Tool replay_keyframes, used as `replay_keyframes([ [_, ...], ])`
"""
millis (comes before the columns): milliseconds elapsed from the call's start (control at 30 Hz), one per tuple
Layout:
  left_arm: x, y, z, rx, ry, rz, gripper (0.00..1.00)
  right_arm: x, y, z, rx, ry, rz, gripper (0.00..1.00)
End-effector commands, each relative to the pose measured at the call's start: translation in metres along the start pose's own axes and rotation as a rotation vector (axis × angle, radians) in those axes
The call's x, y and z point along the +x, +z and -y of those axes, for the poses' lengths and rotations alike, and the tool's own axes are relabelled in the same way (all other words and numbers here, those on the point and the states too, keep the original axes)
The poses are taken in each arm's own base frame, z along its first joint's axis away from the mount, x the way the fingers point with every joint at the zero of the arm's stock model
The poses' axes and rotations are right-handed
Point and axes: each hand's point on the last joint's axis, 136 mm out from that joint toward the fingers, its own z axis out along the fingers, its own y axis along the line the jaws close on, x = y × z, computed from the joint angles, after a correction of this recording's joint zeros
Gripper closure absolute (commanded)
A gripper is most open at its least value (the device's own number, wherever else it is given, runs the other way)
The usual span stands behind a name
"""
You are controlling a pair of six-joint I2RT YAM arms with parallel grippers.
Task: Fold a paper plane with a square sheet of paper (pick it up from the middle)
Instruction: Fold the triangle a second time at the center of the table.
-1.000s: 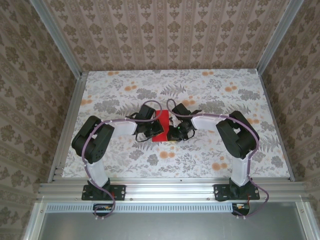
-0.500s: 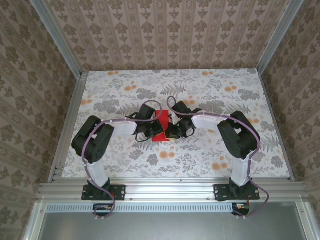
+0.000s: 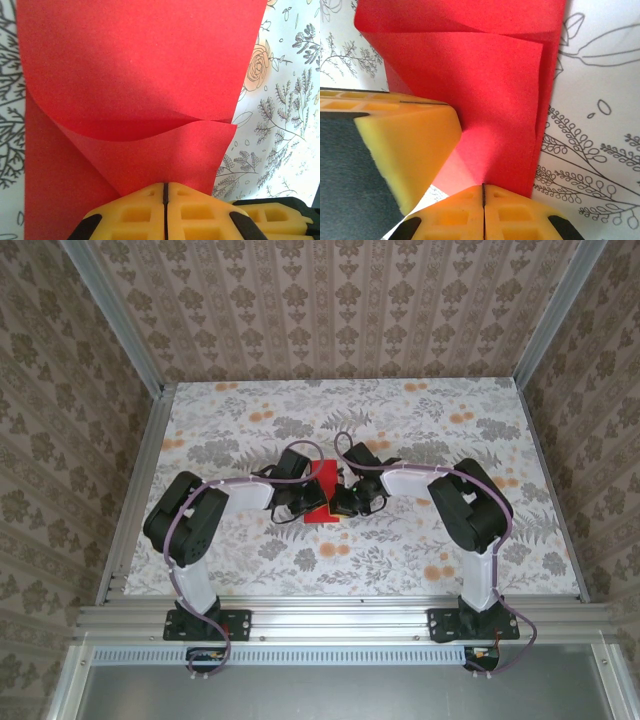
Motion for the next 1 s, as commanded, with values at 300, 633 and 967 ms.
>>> replay_keyframes([
  [300, 0.021, 0.011, -0.047, -0.167, -0.043, -0.065, 0.92, 0.050, -0.009, 0.040, 0.114, 0.047, -0.105, 0.92],
  [633, 0.018, 0.011, -0.044, -0.163, -0.033, -0.065, 0.92, 0.052, -0.014, 0.048, 0.130, 0.068, -0.096, 0.92],
  [967, 0.019, -0.006, 0.019, 0.045, 0.054, -0.071, 0.86, 0.048, -0.004, 0.055, 0.144, 0.145, -0.089, 0.94],
])
